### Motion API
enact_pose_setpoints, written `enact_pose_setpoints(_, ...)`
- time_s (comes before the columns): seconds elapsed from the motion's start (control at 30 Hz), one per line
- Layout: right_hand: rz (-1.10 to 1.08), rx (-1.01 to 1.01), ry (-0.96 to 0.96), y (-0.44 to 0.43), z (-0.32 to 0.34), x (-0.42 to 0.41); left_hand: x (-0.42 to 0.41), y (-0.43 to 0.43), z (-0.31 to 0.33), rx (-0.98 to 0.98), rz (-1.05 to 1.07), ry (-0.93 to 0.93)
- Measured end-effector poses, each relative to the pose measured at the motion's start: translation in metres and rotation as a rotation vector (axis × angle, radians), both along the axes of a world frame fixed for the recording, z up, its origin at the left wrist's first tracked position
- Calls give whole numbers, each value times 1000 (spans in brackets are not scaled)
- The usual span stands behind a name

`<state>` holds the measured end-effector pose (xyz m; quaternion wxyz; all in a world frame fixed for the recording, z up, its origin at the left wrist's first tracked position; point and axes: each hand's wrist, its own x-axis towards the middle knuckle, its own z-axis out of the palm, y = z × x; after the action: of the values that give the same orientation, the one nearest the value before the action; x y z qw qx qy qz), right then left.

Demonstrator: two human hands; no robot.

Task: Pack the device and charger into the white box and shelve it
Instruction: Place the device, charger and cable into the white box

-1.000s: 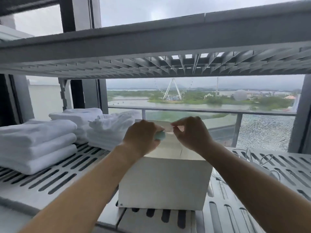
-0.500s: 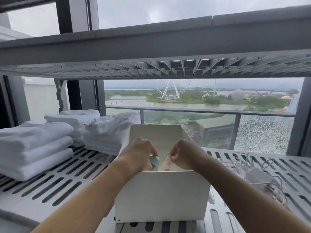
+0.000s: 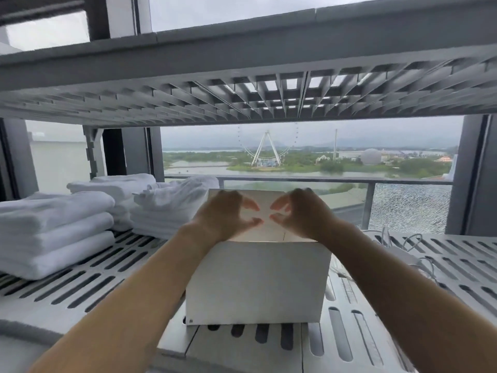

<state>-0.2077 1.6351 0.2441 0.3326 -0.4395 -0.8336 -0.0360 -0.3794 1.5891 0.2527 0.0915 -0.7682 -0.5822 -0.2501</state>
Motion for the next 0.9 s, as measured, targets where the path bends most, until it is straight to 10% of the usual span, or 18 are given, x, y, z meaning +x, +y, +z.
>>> enact_pose_setpoints(0.23, -62, 147, 229, -20, -8, 55, 41, -4, 8, 239, -126, -71)
enact_pose_setpoints(0.9, 50, 36, -51, 25, -69, 293, 279, 43, -75, 139, -159, 5)
